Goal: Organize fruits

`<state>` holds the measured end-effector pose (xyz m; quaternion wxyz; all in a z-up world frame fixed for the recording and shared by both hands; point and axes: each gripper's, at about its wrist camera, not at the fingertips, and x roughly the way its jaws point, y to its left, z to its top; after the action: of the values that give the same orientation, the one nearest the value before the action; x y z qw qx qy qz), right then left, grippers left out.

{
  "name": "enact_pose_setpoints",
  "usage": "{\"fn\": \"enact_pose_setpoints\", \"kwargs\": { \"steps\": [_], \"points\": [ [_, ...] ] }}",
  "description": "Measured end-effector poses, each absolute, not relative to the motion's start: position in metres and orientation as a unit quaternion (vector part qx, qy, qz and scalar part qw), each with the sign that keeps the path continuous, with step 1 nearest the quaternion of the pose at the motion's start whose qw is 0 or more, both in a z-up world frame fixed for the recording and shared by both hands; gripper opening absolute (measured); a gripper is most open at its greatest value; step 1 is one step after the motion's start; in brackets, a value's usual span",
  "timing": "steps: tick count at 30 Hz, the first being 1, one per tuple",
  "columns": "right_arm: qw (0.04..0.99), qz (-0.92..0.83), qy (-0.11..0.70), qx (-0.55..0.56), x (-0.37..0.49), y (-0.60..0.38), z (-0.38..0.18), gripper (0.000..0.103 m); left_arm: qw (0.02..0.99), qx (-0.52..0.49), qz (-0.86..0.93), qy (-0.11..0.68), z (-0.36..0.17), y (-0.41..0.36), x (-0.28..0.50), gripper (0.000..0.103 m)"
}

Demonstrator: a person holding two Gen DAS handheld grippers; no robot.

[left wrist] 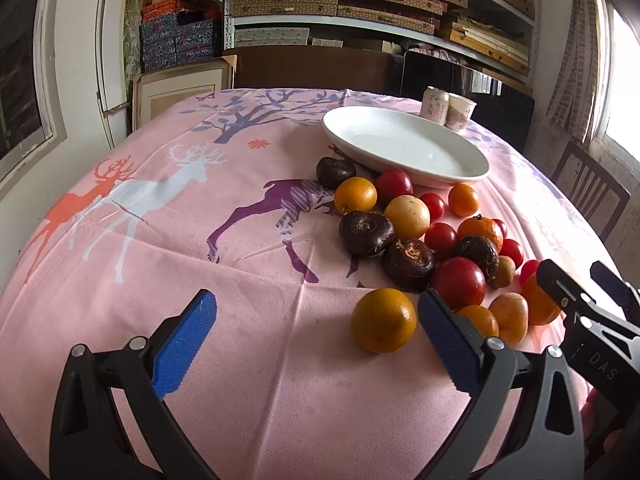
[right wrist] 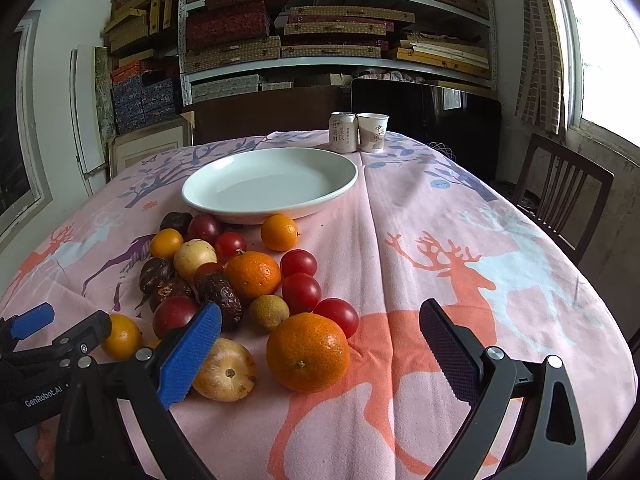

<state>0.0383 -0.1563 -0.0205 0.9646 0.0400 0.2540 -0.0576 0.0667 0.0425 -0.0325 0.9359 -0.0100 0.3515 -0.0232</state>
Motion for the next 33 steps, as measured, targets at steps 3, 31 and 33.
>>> {"fn": "enact_pose_setpoints", "kwargs": {
  "steps": [3,31,33],
  "points": [
    [0.965,-0.059,0.251,0.038,0.0374,-0.1557,-0.0202,0.099,0.936,-0.008,-0.021,0.352,-0.0325,0.0426,0.0664,0.099],
    [0.966,-0.053,0.25,0.044,0.0369,-0.1565,-0.0211,0.099,0.935,-0.002,-0.02,0.355,-0.0352,0.0409,0.0686,0.099],
    [0.966,-0.053,0.25,0.044,0.0368,-0.1566,-0.021,0.099,0.935,-0.002,-0.02,0.355,-0.0353,0.0409,0.0687,0.099]
  ]
}}
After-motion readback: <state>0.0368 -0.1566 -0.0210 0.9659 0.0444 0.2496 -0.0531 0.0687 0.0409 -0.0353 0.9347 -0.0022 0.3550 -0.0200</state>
